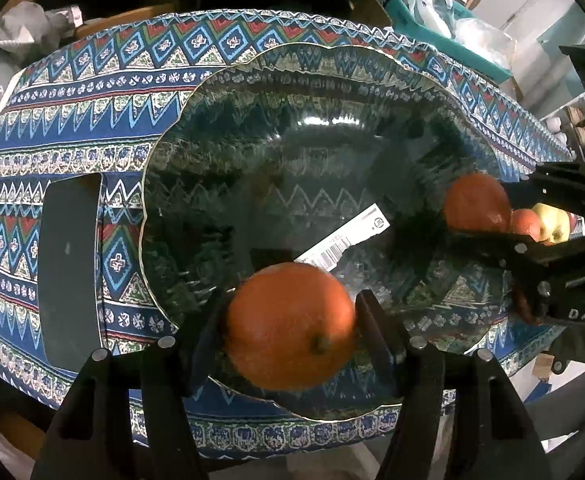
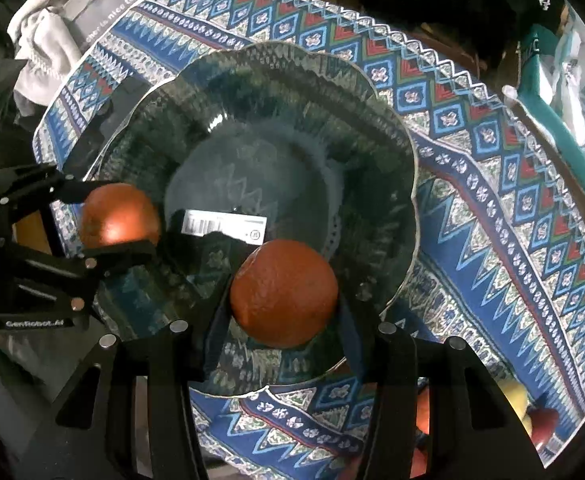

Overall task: Organize fruits
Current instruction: 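Carry both held oranges over the dark green glass bowl, then open both grippers to drop the oranges into the bowl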

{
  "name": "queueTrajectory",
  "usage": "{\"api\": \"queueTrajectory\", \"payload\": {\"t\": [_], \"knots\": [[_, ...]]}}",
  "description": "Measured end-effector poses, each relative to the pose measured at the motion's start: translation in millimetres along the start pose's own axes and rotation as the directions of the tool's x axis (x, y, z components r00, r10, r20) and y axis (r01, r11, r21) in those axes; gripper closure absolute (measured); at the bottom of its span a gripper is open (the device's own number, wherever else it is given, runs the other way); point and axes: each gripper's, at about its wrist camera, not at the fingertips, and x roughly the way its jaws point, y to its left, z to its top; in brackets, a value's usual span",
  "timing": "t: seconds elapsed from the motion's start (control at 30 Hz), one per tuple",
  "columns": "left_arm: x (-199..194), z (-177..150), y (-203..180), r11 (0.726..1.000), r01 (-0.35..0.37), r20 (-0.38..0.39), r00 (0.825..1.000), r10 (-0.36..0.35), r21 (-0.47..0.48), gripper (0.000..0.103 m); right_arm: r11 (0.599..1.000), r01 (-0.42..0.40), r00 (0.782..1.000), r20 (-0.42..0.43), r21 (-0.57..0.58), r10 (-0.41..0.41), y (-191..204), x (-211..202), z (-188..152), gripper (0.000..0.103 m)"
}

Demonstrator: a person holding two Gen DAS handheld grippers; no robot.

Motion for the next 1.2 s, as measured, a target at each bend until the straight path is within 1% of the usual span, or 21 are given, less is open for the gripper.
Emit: {"api": "queueTrajectory", "payload": {"t": [0.13, 0.2, 0.33, 0.37, 0.4, 0.47, 0.6, 0.77, 0.97, 1.07, 1.1, 1.2], "knots": [[-6.8, 2.8, -4.1, 1.000, 0.008, 0.026, 1.000, -0.008, 0.012, 0.039, 1.000, -0.021, 1.000, -0.010, 0.000, 0.021, 1.6, 2.9, -2.5, 0.054], [-8.3, 4.4, -4.6, 1.000, 0.012, 0.024, 1.000, -0.012, 0.011, 0.039, 1.000, -0.026, 1.000, -0.018, 0.001, 0.026, 1.9, 4.9, -2.9, 0.054], [-8.5, 3.1, -1.2, 1.000, 0.005, 0.018, 1.000, -0.005, 0.004, 0.039, 1.000, -0.027, 1.000, -0.004, 0.010, 0.027, 4.0, 3.0, -3.3, 0.054], [-8.4, 3.0, -0.4, 1.000, 0.007, 0.015, 1.000, -0.007, -0.001, 0.039, 1.000, -0.024, 1.000, 0.003, 0.010, 0.024, 3.9, 0.8, -3.1, 0.053], [-8.4, 3.3, 0.1, 1.000, 0.009, 0.012, 1.000, -0.009, -0.005, 0.039, 1.000, -0.024, 1.000, 0.013, 0.013, 0.024, 3.7, -2.3, -2.6, 0.048], [-10.5, 3.2, 0.2, 1.000, 0.010, 0.017, 1.000, -0.010, -0.007, 0.037, 0.999, -0.021, 0.999, 0.032, 0.029, 0.020, 0.1, -10.7, -2.5, 0.044], [-17.8, 5.2, -0.9, 1.000, 0.012, 0.038, 0.999, -0.012, -0.011, 0.035, 0.997, -0.032, 0.998, 0.063, 0.065, 0.028, -10.7, -27.6, -1.1, 0.044], [-29.1, 9.4, -4.1, 0.999, 0.029, 0.068, 0.997, -0.028, -0.017, 0.033, 0.997, 0.001, 0.994, 0.110, 0.077, -0.010, -15.4, -46.8, -5.2, 0.044], [-48.0, 13.8, -14.4, 1.000, 0.011, 0.120, 0.993, -0.012, 0.012, 0.033, 0.996, 0.041, 0.985, 0.163, 0.080, -0.054, -17.1, -76.7, -9.1, 0.043], [-57.7, 15.7, -21.0, 1.000, 0.015, 0.144, 0.989, -0.018, 0.023, 0.030, 0.995, 0.052, 0.980, 0.190, 0.082, -0.067, -17.3, -92.5, -11.8, 0.042], [-62.3, 16.1, -23.2, 0.999, 0.017, 0.156, 0.988, -0.021, 0.026, 0.029, 0.995, 0.059, 0.976, 0.202, 0.084, -0.075, -17.6, -99.1, -13.0, 0.040], [-74.8, 16.1, -30.8, 0.999, 0.028, 0.182, 0.983, -0.035, 0.041, 0.029, 0.994, 0.066, 0.970, 0.228, 0.089, -0.085, -16.8, -111.5, -16.1, 0.038]]}}
